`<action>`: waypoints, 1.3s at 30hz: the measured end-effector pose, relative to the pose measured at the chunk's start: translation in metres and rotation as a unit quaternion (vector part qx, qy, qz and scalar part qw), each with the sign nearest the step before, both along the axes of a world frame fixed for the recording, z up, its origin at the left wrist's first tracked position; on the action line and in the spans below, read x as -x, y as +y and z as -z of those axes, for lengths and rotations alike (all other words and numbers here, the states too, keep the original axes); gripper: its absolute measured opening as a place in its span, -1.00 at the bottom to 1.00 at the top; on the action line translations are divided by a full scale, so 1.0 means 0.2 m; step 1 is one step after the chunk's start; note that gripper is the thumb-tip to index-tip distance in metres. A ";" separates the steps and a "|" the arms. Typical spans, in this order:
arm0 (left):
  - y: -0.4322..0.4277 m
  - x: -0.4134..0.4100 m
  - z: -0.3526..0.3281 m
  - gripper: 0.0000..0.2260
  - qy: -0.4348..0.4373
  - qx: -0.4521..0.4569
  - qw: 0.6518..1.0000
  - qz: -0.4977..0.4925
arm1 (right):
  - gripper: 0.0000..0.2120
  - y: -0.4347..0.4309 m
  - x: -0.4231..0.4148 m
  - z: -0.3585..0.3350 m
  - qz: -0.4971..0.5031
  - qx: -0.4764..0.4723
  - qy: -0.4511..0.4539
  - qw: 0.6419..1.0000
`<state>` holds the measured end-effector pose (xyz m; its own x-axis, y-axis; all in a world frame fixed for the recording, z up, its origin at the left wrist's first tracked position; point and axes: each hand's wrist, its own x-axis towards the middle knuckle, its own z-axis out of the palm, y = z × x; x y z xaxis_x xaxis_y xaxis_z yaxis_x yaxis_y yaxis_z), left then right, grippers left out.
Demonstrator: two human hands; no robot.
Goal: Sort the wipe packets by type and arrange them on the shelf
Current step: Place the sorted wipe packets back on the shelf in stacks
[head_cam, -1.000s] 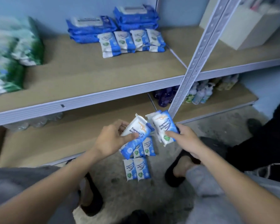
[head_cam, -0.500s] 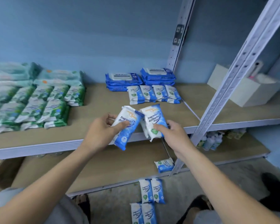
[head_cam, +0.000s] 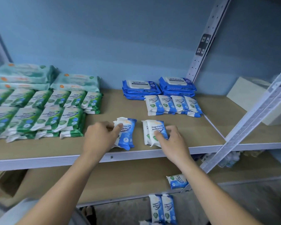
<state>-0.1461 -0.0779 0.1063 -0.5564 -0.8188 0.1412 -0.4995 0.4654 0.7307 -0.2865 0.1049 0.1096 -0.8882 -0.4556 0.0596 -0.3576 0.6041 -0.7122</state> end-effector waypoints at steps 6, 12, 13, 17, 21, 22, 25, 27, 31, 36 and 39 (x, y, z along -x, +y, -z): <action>0.00 -0.08 -0.07 -0.88 0.026 -0.075 0.996 0.036 | -0.63 0.04 -0.04 -0.03 -0.036 0.031 -0.037 0.998; -0.01 -0.13 -0.04 -0.95 0.025 -0.136 0.987 0.084 | -0.42 0.04 -0.10 -0.05 -0.058 0.017 -0.046 0.997; -0.01 -0.13 -0.03 -0.93 0.029 -0.150 0.983 0.098 | -0.40 0.02 -0.11 -0.05 -0.064 0.011 -0.049 0.997; 0.02 -0.12 0.01 -0.83 0.061 -0.175 0.975 0.126 | -0.35 -0.01 -0.14 -0.04 -0.095 -0.017 -0.048 0.994; 0.06 -0.07 0.03 -0.91 0.084 -0.136 0.978 0.133 | -0.37 -0.03 -0.15 -0.05 -0.120 -0.041 -0.029 0.992; 0.06 -0.06 0.02 -0.89 0.085 -0.120 0.979 0.138 | -0.39 -0.04 -0.15 -0.05 -0.125 -0.046 -0.020 0.991; 0.05 -0.05 0.01 -0.87 0.074 -0.104 0.981 0.146 | -0.35 -0.04 -0.14 -0.03 -0.135 -0.053 -0.001 0.989; 0.05 -0.06 0.01 -0.86 0.085 -0.118 0.977 0.156 | -0.33 -0.03 -0.11 -0.02 -0.147 -0.046 -0.005 0.988; 0.05 -0.09 0.03 -0.55 0.085 -0.054 0.981 0.166 | -0.40 0.02 -0.09 -0.01 -0.153 0.006 0.012 0.988; 0.01 -0.14 0.09 -0.51 0.054 0.096 0.964 0.242 | -0.54 0.01 -0.09 0.02 -0.164 -0.032 0.091 0.982; -0.03 -0.15 0.12 -0.63 0.041 0.132 0.961 0.241 | -0.55 -0.04 -0.06 0.02 -0.183 -0.039 0.099 0.977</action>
<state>-0.1170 -0.0846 0.0819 -0.8403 -0.3980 0.3680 -0.1255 0.8033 0.5822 -0.2738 0.0978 0.1047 -0.6394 -0.7507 0.1663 -0.6861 0.4595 -0.5640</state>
